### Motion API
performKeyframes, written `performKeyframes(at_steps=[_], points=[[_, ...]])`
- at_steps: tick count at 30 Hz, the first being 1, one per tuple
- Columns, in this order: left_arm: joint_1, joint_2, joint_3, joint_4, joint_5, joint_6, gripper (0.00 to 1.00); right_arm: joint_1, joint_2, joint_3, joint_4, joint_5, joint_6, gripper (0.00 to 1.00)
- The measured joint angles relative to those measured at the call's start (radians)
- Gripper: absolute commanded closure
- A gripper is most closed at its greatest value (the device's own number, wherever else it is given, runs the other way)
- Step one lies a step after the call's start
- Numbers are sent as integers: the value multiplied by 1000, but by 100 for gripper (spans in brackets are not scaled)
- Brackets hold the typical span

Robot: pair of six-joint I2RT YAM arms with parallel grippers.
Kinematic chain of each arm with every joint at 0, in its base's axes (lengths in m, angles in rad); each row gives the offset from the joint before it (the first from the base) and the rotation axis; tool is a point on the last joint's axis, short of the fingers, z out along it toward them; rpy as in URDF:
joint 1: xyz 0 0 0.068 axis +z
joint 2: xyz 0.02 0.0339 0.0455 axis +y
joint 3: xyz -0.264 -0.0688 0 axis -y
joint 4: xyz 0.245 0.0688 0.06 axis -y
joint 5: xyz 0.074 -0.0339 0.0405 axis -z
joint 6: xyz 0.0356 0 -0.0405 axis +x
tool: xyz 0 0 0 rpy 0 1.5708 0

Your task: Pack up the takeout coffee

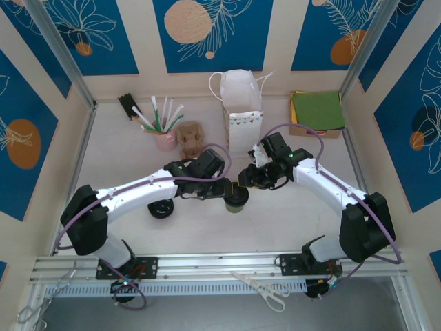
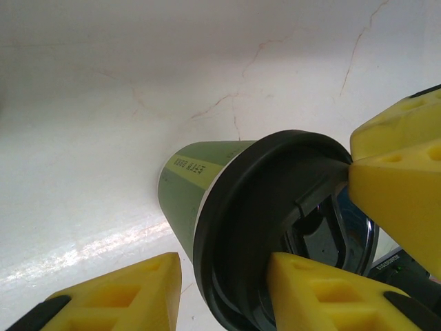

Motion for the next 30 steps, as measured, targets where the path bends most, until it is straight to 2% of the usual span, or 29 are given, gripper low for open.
performKeyframes(at_steps=[7, 12, 21, 30], points=[[0, -6, -2, -2, 0, 0, 61, 5, -8, 1, -2, 4, -1, 62], [0, -6, 13, -34, 1, 1, 54, 18, -26, 17, -47, 16, -10, 57], [-6, -2, 41, -85, 24, 19, 49, 35, -60, 22, -128, 19, -16, 53], [-27, -2, 35, -79, 52, 20, 53, 63, -89, -5, -138, 19, -15, 57]])
